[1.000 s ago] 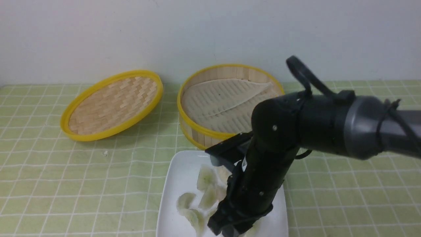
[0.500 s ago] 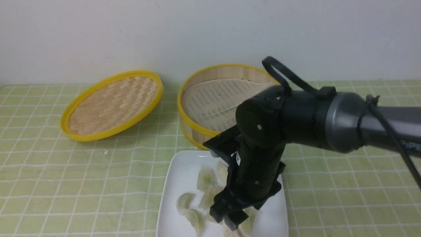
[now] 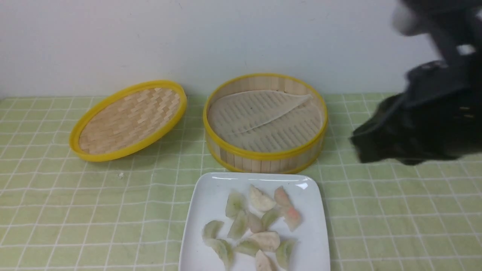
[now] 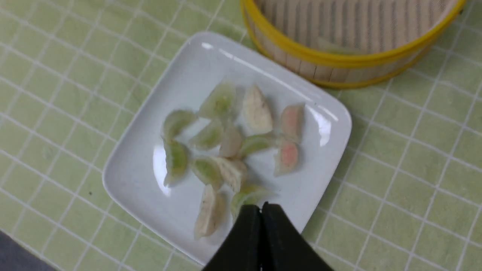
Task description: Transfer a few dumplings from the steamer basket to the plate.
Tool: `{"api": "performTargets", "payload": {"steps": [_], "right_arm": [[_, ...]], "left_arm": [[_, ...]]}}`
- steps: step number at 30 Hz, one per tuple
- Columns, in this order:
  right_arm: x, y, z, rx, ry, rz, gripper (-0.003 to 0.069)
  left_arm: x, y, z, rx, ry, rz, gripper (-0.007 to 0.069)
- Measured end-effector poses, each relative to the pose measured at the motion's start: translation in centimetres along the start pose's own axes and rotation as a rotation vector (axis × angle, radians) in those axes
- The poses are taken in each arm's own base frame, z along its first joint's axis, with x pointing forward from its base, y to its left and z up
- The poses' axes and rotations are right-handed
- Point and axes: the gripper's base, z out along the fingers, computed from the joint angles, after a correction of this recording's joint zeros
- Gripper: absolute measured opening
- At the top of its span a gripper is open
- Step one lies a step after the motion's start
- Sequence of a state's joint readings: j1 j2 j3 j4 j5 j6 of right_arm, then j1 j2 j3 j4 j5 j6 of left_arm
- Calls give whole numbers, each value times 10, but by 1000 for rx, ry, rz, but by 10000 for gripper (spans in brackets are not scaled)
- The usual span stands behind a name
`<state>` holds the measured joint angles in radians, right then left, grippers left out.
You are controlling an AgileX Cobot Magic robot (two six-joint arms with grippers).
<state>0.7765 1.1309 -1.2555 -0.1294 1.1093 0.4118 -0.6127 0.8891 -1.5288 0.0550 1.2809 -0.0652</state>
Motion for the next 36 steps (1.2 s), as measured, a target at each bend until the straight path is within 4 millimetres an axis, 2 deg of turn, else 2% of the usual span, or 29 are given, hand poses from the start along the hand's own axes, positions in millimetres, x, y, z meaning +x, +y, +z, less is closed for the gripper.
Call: {"api": "performTargets", "payload": {"steps": [1, 4, 5, 7, 8, 9, 10, 13, 15, 16, 19, 23, 29, 33, 36], "right_arm": [[17, -10, -24, -21, -96, 21, -14], [64, -31, -63, -112, -326, 82, -15], [65, -31, -60, -113, -325, 83, -15], [94, -42, -83, -199, -498, 104, -15], [120, -52, -96, -259, -660, 97, -15], [120, -52, -96, -266, -672, 97, -15], [153, -65, -106, -308, -845, 81, -15], [183, -76, -107, -347, -961, 106, -15], [188, -77, -104, -349, -964, 116, -15], [191, -78, -96, -332, -931, 118, -15], [189, -77, -87, -282, -901, 69, -15], [188, -77, -87, -270, -905, 49, -15], [188, -77, -87, -264, -909, 40, -15], [188, -77, -87, -264, -909, 39, -15], [188, -78, -87, -261, -910, 37, -15]], "left_arm": [[0, 0, 0, 0, 0, 5, -6], [0, 0, 0, 0, 0, 12, -6], [0, 0, 0, 0, 0, 12, -6], [0, 0, 0, 5, 0, 13, -6], [0, -1, 0, 13, 1, 11, -6], [0, -1, 0, 16, 1, 10, -6], [0, -3, 0, 29, 2, 6, -6], [0, -5, 0, 53, 4, 0, -6], [0, -5, 0, 53, 1, 0, -6], [0, -7, 0, 79, 5, -8, -6], [2, -9, -3, 100, 2, -23, -6], [11, -12, -7, 144, 4, -38, -6], [66, -9, -35, 159, -96, -50, -6], [104, -6, -40, 158, -181, -77, -6], [130, -3, -36, 149, -254, -91, -6]]}}
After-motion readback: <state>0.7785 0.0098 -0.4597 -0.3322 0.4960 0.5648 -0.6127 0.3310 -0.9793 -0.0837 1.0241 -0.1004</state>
